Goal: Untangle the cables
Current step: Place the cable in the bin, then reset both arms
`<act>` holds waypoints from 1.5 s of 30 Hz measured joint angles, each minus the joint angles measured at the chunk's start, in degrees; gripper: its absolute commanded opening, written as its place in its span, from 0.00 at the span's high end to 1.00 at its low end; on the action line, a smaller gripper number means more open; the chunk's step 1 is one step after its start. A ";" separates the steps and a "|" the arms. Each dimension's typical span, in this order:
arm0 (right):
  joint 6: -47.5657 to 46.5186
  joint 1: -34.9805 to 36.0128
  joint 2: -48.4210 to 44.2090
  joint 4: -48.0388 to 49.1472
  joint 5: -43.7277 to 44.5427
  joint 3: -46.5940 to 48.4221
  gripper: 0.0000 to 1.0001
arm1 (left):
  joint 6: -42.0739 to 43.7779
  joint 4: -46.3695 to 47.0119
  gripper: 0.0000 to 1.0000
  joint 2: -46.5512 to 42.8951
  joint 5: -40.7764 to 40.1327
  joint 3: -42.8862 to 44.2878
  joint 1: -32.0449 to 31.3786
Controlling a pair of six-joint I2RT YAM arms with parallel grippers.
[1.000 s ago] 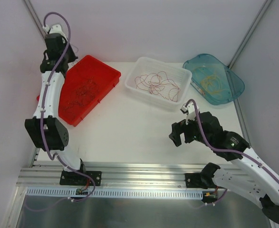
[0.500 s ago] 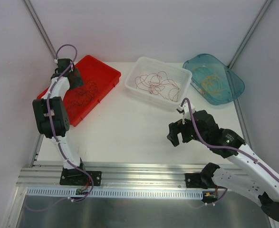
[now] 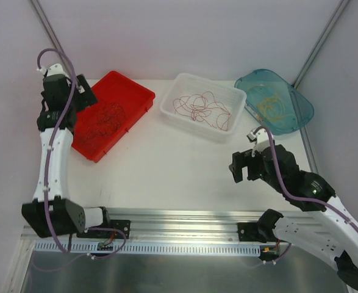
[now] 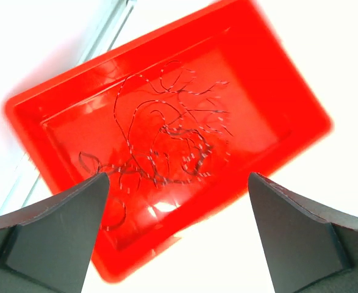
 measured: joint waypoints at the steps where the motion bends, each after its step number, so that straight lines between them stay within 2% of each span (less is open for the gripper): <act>1: 0.24 0.00 -0.83 -0.50 1.36 0.35 0.03 | -0.20 -0.37 0.01 -3.85 0.35 -1.51 0.02; 7: 3.72 0.00 -5.86 -5.14 10.29 2.89 0.03 | -0.57 -3.06 0.01 -26.69 3.78 -10.60 0.00; 12: 6.14 0.00 -12.28 -8.72 17.40 5.70 0.03 | 0.02 -7.39 0.01 -44.17 4.35 -13.49 -2.73; 15: 7.02 0.00 -17.22 -10.23 20.70 6.25 0.03 | 1.03 -11.63 0.01 -52.33 1.77 -12.59 -6.58; 18: 7.65 0.00 -21.84 -11.61 22.97 5.64 0.03 | 1.09 -15.82 0.01 -59.08 -4.26 -12.66 -11.45; 22: 8.72 0.00 -29.75 -12.50 25.31 1.62 0.03 | -0.17 -19.98 0.01 -71.34 -9.27 -18.73 -16.02; 25: 8.79 0.00 -35.21 -13.31 26.01 -1.25 0.03 | -0.46 -24.24 0.01 -79.01 -9.90 -21.49 -16.26; 30: 8.68 0.00 -39.41 -14.21 26.64 -2.71 0.03 | -0.70 -27.39 0.01 -79.60 -10.34 -22.16 -16.26; 45: 9.11 0.00 -39.60 -14.23 26.62 -6.78 0.03 | -2.19 -29.18 0.01 -79.60 -11.43 -26.01 -16.26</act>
